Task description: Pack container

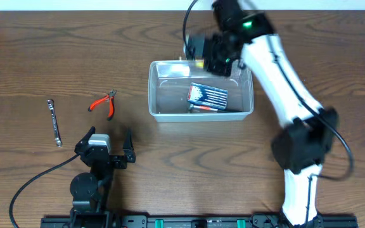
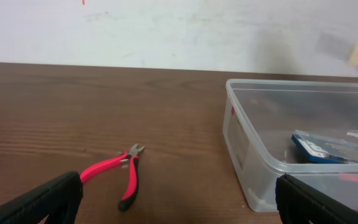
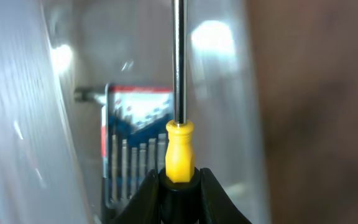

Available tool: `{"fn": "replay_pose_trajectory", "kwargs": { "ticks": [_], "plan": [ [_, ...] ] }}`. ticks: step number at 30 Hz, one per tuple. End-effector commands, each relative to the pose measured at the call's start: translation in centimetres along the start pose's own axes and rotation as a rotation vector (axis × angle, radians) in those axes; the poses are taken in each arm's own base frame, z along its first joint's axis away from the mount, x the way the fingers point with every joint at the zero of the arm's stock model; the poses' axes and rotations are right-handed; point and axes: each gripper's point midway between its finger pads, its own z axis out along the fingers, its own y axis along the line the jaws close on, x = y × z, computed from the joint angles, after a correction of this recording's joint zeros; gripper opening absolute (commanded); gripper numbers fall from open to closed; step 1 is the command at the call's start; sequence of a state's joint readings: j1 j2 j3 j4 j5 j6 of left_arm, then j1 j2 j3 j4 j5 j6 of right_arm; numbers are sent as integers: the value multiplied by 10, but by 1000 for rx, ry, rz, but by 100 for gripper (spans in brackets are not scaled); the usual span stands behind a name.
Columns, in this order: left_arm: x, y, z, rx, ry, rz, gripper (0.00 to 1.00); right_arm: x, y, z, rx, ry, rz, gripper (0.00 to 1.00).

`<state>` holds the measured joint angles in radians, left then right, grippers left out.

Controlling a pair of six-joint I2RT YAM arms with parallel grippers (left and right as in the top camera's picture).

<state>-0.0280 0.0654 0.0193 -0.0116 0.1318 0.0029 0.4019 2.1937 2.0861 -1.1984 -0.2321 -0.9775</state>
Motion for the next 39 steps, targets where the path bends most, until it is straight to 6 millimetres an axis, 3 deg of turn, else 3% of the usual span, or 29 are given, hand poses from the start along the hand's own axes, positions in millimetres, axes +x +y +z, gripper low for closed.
{"fn": "replay_pose_trajectory", "kwargs": {
  "ticks": [1,5,10,12,15,16,22,24,26,29,31,34,37,39],
  "plan": [
    [9,-1,1,8,24,-7,98,22,3,37,-76,52,3,1],
    [9,-1,1,8,24,-7,98,38,-1,64,-109,78,34,1],
    [10,-1,1,8,25,-7,98,47,-4,74,-118,85,58,2],
    [10,0,1,7,26,-8,98,47,-4,75,-119,86,60,18],
    [15,0,1,7,47,-9,98,47,-4,74,-122,85,64,30],
    [18,0,1,6,59,-10,98,47,-4,74,-120,86,76,40],
    [18,0,1,6,59,-10,98,47,-3,74,-122,86,82,60],
    [18,0,1,6,58,-10,98,43,-1,69,-128,79,85,63],
    [16,0,1,6,52,-33,98,32,1,55,-131,45,78,64],
    [1,-1,-2,6,28,-114,98,8,-4,11,-70,-20,49,70],
    [-18,-2,-9,-2,28,-124,98,-7,-12,-31,8,-69,37,77],
    [-53,11,-27,-101,67,-124,98,-16,-31,-103,166,-156,132,97],
    [-95,22,-42,-197,134,-120,98,0,-52,-167,296,-246,333,99],
    [-120,24,-42,-229,219,-116,98,29,-69,-202,369,-295,520,99]
  ]
}}
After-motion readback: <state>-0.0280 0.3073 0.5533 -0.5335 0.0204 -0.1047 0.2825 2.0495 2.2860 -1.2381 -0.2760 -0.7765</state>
